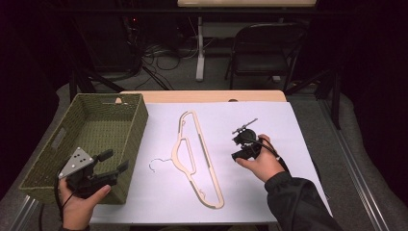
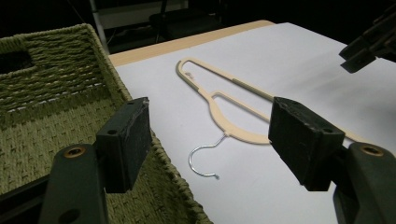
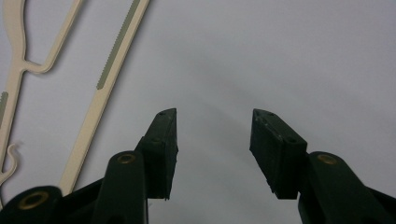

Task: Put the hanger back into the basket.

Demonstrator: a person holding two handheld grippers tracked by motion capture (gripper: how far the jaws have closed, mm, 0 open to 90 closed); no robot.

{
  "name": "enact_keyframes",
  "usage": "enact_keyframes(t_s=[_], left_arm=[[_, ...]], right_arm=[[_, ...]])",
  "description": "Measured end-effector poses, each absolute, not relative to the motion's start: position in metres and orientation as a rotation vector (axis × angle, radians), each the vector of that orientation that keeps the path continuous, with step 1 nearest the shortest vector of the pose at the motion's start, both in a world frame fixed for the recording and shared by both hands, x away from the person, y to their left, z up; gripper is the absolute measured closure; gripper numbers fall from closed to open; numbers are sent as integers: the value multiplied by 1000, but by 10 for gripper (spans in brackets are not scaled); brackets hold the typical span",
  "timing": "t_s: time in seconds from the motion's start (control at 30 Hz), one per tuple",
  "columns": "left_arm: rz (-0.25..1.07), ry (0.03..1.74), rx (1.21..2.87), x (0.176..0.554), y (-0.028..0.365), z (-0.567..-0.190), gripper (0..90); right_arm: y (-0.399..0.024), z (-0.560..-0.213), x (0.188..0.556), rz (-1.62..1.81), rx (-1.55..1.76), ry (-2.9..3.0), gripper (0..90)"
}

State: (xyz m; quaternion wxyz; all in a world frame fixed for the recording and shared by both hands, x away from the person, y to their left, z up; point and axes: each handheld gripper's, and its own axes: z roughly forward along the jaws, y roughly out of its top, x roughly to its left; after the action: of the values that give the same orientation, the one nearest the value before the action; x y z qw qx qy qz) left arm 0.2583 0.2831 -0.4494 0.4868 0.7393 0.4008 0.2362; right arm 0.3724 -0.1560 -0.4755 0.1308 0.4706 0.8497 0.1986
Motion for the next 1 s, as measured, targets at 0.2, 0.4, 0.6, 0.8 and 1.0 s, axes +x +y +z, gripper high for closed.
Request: enact_keyframes(t_s=[0.2,0.4,0.6,0.8,1.0], left_arm=[[570,964,1812,258,279,-450,299],[571,963,1814,258,279,-450,299],[574,967,1808,258,281,-449,299],[573,972,1812,259,281,-451,300],[571,975,1812,259,282,-451,300]], right_arm=[[-143,-480,382,527,1381,2511,533],[-130,-478,388,393,1386,2565,554],[-115,-490,395,533,1366,2521,554],[-92,-502,402,457,1377,2575,549],[-81,-515,407,545,1372,2549,548]])
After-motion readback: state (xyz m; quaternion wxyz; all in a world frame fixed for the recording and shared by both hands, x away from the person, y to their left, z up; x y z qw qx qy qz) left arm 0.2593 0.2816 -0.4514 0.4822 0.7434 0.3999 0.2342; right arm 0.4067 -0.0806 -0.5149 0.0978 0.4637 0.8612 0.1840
